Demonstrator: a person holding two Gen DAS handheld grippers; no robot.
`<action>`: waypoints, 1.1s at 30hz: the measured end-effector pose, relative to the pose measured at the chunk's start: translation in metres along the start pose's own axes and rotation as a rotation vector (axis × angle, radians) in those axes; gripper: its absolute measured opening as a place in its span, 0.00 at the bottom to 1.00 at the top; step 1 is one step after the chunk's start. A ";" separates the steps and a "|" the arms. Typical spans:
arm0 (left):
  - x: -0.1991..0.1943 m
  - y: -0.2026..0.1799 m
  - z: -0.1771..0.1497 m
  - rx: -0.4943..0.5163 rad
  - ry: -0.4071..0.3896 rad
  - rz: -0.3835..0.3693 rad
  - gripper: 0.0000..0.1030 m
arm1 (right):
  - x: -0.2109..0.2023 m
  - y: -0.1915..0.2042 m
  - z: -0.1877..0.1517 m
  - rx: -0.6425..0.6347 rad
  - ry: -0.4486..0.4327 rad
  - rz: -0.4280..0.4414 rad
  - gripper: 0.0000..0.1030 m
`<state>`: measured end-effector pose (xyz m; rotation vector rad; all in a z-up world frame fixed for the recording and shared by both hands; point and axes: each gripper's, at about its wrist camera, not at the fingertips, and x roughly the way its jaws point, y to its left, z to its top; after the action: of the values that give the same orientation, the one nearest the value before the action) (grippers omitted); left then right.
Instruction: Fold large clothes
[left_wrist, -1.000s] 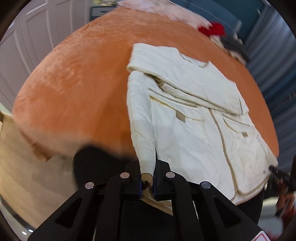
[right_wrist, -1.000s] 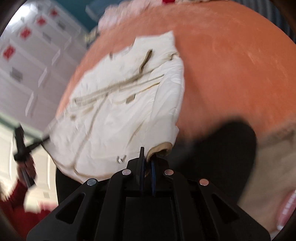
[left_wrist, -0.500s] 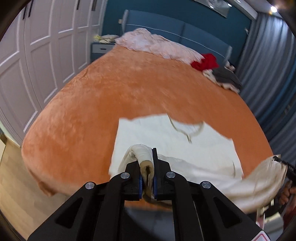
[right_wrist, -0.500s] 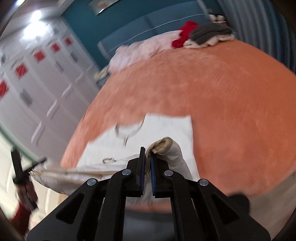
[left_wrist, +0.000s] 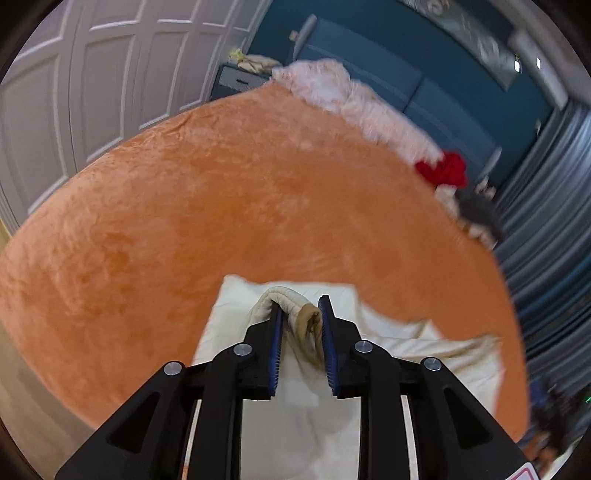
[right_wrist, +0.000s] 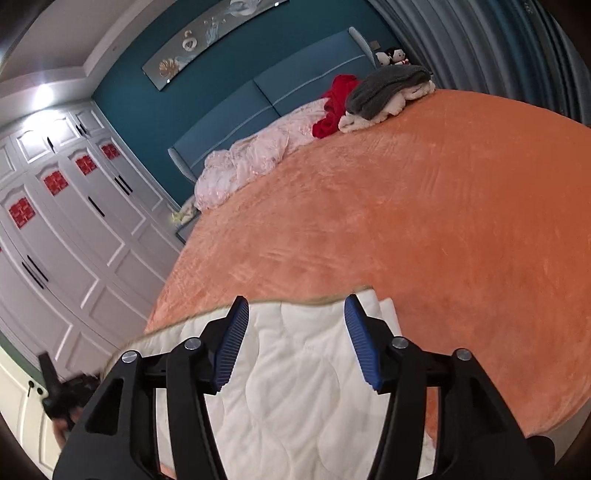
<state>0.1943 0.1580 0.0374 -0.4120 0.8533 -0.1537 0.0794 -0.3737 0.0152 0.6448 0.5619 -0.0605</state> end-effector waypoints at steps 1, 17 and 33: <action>-0.003 -0.006 0.003 0.011 -0.013 0.004 0.26 | 0.003 0.000 -0.003 -0.016 0.019 -0.010 0.51; 0.079 -0.003 -0.010 0.191 0.128 0.210 0.62 | 0.075 -0.018 -0.037 -0.109 0.191 -0.177 0.60; 0.118 -0.005 0.014 0.116 0.106 0.165 0.07 | 0.123 -0.015 0.000 -0.122 0.134 -0.191 0.08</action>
<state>0.2819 0.1226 -0.0351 -0.2248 0.9736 -0.0727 0.1809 -0.3716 -0.0564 0.4770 0.7501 -0.1620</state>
